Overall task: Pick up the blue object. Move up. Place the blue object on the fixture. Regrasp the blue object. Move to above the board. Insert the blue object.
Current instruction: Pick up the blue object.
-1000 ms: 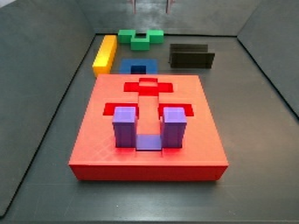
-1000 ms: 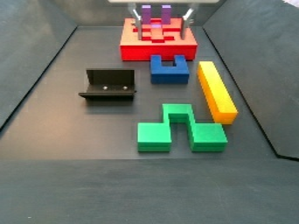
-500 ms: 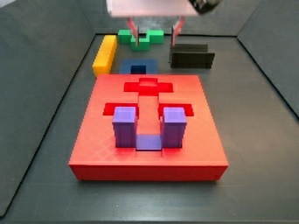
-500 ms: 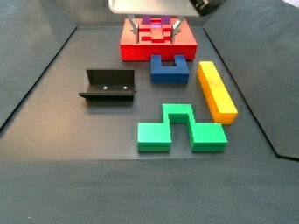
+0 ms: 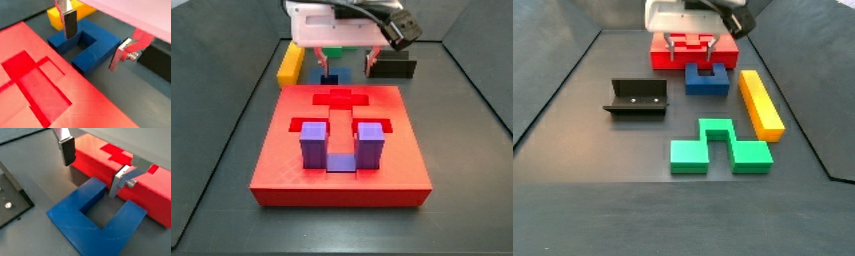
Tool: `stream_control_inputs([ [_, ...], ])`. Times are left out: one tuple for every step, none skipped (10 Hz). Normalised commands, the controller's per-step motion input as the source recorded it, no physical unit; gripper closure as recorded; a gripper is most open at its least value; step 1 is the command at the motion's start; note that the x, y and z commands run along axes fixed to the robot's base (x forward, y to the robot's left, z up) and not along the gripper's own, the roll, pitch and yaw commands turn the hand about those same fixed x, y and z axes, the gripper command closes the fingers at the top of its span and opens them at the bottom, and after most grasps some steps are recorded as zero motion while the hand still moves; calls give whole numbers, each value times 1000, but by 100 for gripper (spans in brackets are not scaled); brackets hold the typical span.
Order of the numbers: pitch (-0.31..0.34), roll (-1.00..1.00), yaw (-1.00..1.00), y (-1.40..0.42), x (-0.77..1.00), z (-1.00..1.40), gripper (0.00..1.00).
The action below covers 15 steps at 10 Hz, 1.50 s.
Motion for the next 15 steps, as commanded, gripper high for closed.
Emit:
stream_control_inputs([
  [-76, -73, 0, 0, 0, -417, 0],
  [-67, -40, 0, -74, 0, -354, 0],
  [-56, -11, 0, -117, 0, -280, 0],
  [-1, 36, 0, -140, 0, -143, 0],
  [0, 107, 0, -180, 0, -140, 0],
  [0, 147, 71, -71, 0, -177, 0],
  [0, 146, 220, 0, 60, -191, 0],
  [0, 130, 206, 0, 14, -146, 0],
  [0, 127, 203, 0, 0, -126, 0],
  [0, 101, 60, -23, 0, -100, 0],
  [0, 87, 34, -11, 0, -54, 0],
  [0, 0, 0, 0, 0, 0, 0],
  [0, 0, 0, 0, 0, 0, 100],
  [0, 0, 0, 0, 0, 0, 100],
  [0, 0, 0, 0, 0, 0, 100],
])
